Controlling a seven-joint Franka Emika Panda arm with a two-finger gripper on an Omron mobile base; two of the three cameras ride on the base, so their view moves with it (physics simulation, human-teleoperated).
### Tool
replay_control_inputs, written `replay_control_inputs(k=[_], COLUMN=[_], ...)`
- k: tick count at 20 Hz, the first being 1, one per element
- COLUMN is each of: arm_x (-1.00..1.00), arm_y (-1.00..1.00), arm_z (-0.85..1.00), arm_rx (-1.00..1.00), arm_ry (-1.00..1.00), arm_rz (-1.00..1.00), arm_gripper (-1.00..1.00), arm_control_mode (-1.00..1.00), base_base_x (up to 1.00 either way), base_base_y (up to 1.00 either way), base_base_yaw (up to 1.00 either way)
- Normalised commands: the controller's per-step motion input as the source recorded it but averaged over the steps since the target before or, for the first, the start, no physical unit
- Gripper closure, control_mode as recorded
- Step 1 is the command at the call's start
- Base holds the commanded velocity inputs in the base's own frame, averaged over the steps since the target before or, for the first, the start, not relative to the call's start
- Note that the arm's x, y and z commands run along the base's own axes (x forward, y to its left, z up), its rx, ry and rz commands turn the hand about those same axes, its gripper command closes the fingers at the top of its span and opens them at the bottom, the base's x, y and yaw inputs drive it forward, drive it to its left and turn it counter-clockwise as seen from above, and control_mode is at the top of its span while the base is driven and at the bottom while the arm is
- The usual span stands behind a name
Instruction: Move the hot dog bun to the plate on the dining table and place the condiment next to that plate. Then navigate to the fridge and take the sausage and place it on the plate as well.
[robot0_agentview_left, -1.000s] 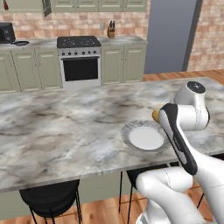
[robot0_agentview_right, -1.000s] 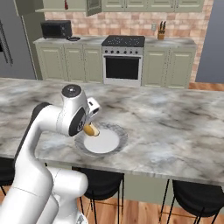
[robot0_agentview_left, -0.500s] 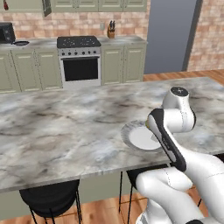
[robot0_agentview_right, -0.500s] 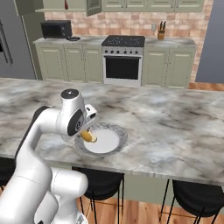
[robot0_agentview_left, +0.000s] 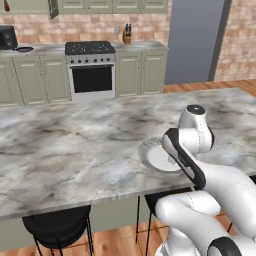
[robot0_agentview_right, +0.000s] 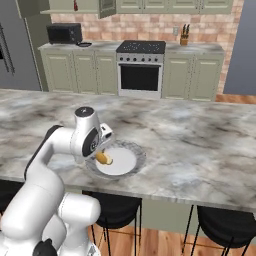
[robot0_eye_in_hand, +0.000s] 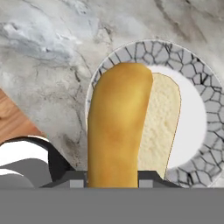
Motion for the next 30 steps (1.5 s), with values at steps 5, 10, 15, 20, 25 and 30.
replay_control_inputs(k=[5, 10, 15, 20, 25, 30], arm_x=[0.31, 0.35, 0.37, 0.34, 0.21, 0.16], arm_y=[0.00, -0.02, -0.08, -0.06, -0.03, -0.05], arm_z=[-0.26, -0.25, -0.24, -0.23, -0.29, -0.22], arm_rx=[0.00, 0.00, 0.00, 0.00, 0.00, 0.01], arm_ry=[0.01, 0.04, 0.02, 0.01, 0.00, 0.03], arm_rz=[0.00, 0.00, 0.00, 0.00, 0.00, 0.00], arm_gripper=[1.00, 1.00, 1.00, 1.00, 1.00, 1.00], arm_control_mode=[-1.00, -1.00, -1.00, -1.00, -1.00, -1.00], base_base_x=[0.00, 0.00, 0.00, 0.00, 0.00, 0.00], base_base_y=[0.00, 0.00, 0.00, 0.00, 0.00, 0.00], base_base_yaw=[0.00, 0.00, 0.00, 0.00, 0.00, 0.00])
